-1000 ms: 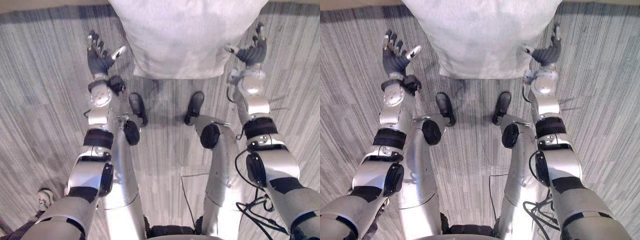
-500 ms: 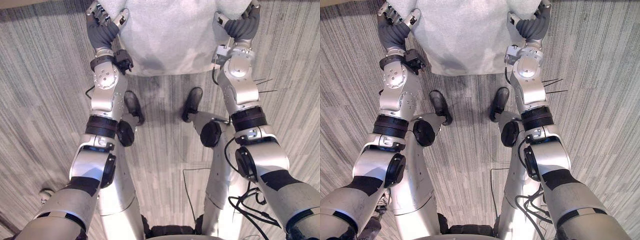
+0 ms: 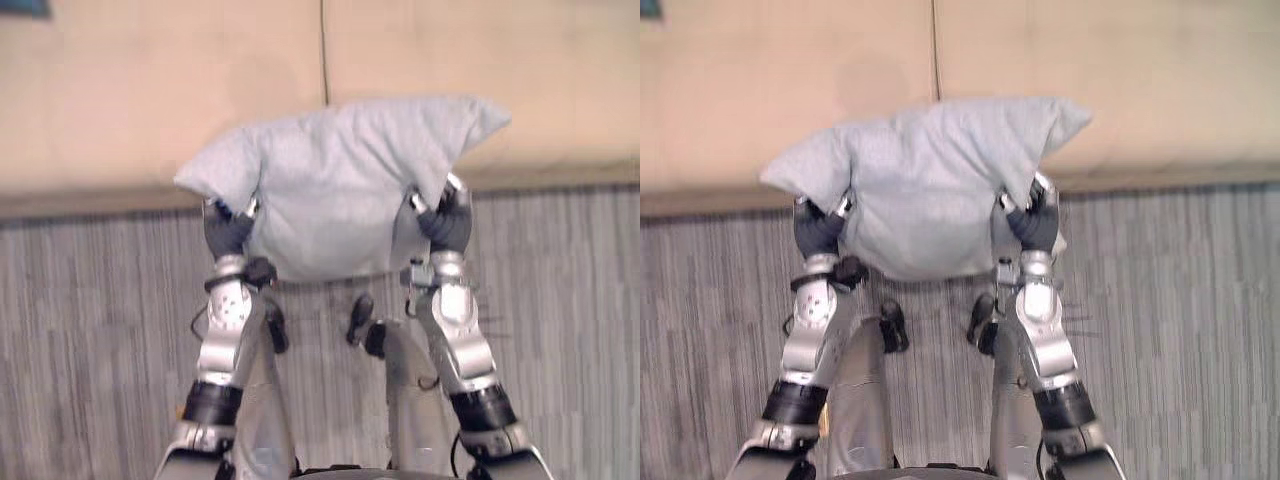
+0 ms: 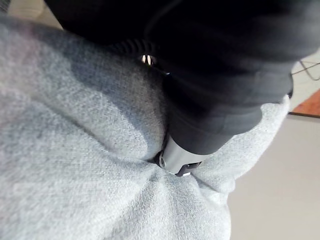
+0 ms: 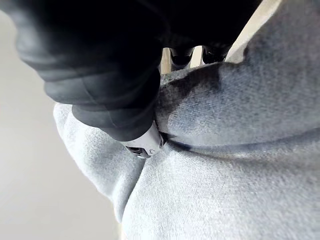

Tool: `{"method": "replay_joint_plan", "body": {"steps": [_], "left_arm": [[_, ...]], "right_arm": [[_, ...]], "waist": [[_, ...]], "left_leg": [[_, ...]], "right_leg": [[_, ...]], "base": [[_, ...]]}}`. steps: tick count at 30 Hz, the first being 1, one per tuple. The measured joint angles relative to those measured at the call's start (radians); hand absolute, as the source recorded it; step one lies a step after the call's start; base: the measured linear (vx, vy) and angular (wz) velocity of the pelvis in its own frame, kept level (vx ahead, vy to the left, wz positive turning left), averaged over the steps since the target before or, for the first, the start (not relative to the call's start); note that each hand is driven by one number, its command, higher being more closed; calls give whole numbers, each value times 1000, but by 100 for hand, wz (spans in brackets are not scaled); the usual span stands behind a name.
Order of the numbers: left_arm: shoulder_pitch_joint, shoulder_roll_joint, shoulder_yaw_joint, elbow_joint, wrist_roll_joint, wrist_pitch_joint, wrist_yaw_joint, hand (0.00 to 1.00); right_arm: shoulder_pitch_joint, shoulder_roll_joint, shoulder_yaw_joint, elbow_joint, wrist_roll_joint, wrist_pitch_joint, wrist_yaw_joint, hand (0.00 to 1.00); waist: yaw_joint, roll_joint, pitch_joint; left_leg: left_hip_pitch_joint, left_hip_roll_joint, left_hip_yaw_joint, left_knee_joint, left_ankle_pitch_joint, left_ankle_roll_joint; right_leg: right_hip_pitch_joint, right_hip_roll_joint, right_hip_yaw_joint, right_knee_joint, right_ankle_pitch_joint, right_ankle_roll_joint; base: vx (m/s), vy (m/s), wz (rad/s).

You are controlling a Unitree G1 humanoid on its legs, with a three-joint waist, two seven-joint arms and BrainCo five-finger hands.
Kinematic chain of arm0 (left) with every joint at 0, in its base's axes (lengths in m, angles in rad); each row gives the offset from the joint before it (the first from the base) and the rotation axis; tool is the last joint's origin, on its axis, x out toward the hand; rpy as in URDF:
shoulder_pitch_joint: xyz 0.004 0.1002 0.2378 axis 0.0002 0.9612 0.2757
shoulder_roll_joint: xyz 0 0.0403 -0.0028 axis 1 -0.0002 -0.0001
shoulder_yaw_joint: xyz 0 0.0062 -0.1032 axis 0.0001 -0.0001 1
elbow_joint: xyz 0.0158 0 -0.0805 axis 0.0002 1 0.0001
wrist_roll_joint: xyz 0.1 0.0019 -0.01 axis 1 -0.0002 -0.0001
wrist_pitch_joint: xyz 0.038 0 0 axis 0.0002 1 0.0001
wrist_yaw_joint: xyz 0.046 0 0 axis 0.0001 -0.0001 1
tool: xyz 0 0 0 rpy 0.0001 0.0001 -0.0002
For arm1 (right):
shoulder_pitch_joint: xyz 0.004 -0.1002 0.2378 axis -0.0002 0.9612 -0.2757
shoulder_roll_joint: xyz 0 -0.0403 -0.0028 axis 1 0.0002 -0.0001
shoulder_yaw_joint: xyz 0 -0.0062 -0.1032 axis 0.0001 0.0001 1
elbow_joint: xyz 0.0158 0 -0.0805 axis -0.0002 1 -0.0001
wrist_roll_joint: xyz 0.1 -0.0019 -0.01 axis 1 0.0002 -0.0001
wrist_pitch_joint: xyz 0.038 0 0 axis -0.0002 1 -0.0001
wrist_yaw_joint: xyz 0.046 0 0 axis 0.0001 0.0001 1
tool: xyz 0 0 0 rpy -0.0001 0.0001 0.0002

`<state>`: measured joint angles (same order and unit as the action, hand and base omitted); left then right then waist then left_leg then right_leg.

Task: Pick up cushions and gather them together orderly.

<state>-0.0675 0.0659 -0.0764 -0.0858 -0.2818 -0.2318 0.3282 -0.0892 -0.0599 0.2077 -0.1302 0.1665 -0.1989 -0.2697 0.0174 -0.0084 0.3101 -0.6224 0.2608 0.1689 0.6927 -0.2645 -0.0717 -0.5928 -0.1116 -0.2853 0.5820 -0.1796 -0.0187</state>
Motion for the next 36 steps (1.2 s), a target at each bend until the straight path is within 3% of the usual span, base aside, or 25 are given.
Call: {"method": "replay_joint_plan", "body": {"steps": [5,8,10,12,13,14,15,16,17,18,19,20,21,22,23,24,26,28,30,32,33,34,35,36], "left_arm": [[162,-2,1,-3,-1,-19,-34,100],[212,-3,1,-3,-1,-17,-55,100],[231,-2,0,-2,-1,-9,-75,100],[264,-1,-2,-2,1,-3,-87,100],[266,1,-4,-2,1,0,-88,100],[269,10,-6,-3,1,4,-88,100],[269,16,-6,-3,1,3,-87,100],[260,22,-4,-4,2,1,-86,100],[252,25,-4,-4,3,-4,-86,100],[248,26,-4,-4,5,-4,-87,100],[243,31,-8,-3,10,-3,-88,100],[243,31,-18,1,13,1,-90,100],[242,28,-27,7,18,3,-93,100],[243,2,-37,9,18,11,-108,100],[240,-16,-44,12,18,20,-117,100],[236,-33,-49,19,17,24,-126,100],[240,-64,-62,30,17,28,-153,100],[230,-52,-69,37,15,25,-156,100],[185,-54,-71,70,15,30,-173,100],[154,-51,-75,124,17,31,-194,100],[150,-48,-93,132,48,41,-190,100],[155,-47,-106,128,58,42,-186,100],[153,-26,-117,122,60,43,-171,100],[146,-9,-112,111,60,49,-170,100]], "right_arm": [[63,-10,28,78,0,0,81,100],[53,-24,28,127,-3,1,101,100],[52,-30,26,156,-12,1,101,100],[52,-30,26,180,-24,9,101,100],[51,-30,26,184,-26,9,101,100],[51,-32,27,190,-38,9,101,100],[51,-36,27,191,-45,9,102,100],[41,-39,27,191,-53,9,108,100],[39,-39,23,191,-55,9,113,100],[39,-41,19,191,-55,9,118,100],[41,-48,14,190,-57,10,120,100],[52,-52,11,190,-59,11,120,100],[60,-62,6,190,-59,12,120,100],[63,-77,-11,190,-59,22,120,100],[67,-91,-27,190,-59,33,120,100],[73,-101,-36,188,-59,33,120,100],[89,-134,-51,171,-59,31,120,100],[82,-136,-64,136,-60,25,120,100],[72,-132,-93,132,-61,21,118,100],[77,-132,-130,161,-65,22,118,100],[80,-130,-138,184,-107,23,94,100],[82,-128,-138,184,-117,24,90,100],[84,-96,-139,189,-131,28,77,100],[79,-72,-140,181,-130,28,77,100]], "waist": [[6,11,-44],[23,13,-46],[16,13,-46],[-4,13,-46],[-4,12,-46],[-6,20,-52],[-6,27,-59],[-4,20,-75],[-6,30,-82],[-9,22,-88],[-20,19,-91],[-49,26,-94],[-57,44,-98],[-56,72,-104],[-59,72,-104],[-59,73,-103],[-56,76,-106],[-45,88,-123],[-35,91,-124],[-31,91,-123],[-33,94,-124],[-32,101,-126],[-37,72,-130],[-37,63,-130]], "left_leg": [[159,-27,33,-100,0,0],[224,-32,28,-95,-45,-1],[260,-34,29,-81,-90,11],[342,-50,23,-85,-128,22],[365,-59,23,-97,-131,28],[399,-67,18,-127,-134,44],[405,-69,16,-144,-134,45],[417,-70,8,-177,-133,46],[427,-73,-12,-210,-132,45],[434,-80,-30,-227,-131,43],[455,-95,-63,-248,-132,27],[476,-96,-100,-255,-143,-15],[489,-87,-118,-259,-143,-38],[500,-64,-147,-264,-115,-95],[497,-62,-169,-221,-61,-145],[491,-64,-167,-180,-28,-153],[417,-48,-124,26,93,-132],[312,-14,-40,149,61,-84],[210,-14,-10,151,35,-42],[163,-22,-1,59,29,-30],[188,-45,9,-160,72,-27],[210,-47,16,-267,156,-14],[216,-74,39,-271,164,38],[212,-95,39,-272,163,39]], "right_leg": [[142,10,25,-106,14,27],[189,17,50,-105,13,34],[191,2,58,-22,10,46],[177,-45,69,149,38,83],[161,-60,72,199,62,72],[147,-67,65,206,44,40],[138,-63,63,176,22,40],[132,-53,55,46,16,39],[134,-25,55,-143,55,61],[137,-12,58,-226,86,71],[136,-1,74,-349,149,89],[146,8,108,-365,251,69],[152,14,111,-336,271,41],[139,22,81,-256,219,25],[136,8,70,-179,176,11],[135,1,69,-136,165,0],[179,-12,67,-99,145,-28],[264,5,66,-239,128,-21],[305,4,67,-325,128,-21],[361,0,56,-365,132,-15],[387,-9,38,-355,123,23],[399,-7,39,-344,111,50],[402,-34,62,-320,66,101],[380,-52,79,-302,64,104]], "base": [[145,41,-10],[106,71,-30],[64,119,-15],[71,126,11],[104,71,19],[99,29,11],[163,-7,14],[210,-39,19],[247,-55,27],[302,-82,43],[457,-195,73],[498,-214,82],[553,-209,67],[486,-142,43],[469,-138,33],[437,-152,34],[392,-106,9],[420,-42,-24],[296,65,-11],[217,168,16],[201,226,17],[202,255,16],[185,232,14],[176,214,20]]}}
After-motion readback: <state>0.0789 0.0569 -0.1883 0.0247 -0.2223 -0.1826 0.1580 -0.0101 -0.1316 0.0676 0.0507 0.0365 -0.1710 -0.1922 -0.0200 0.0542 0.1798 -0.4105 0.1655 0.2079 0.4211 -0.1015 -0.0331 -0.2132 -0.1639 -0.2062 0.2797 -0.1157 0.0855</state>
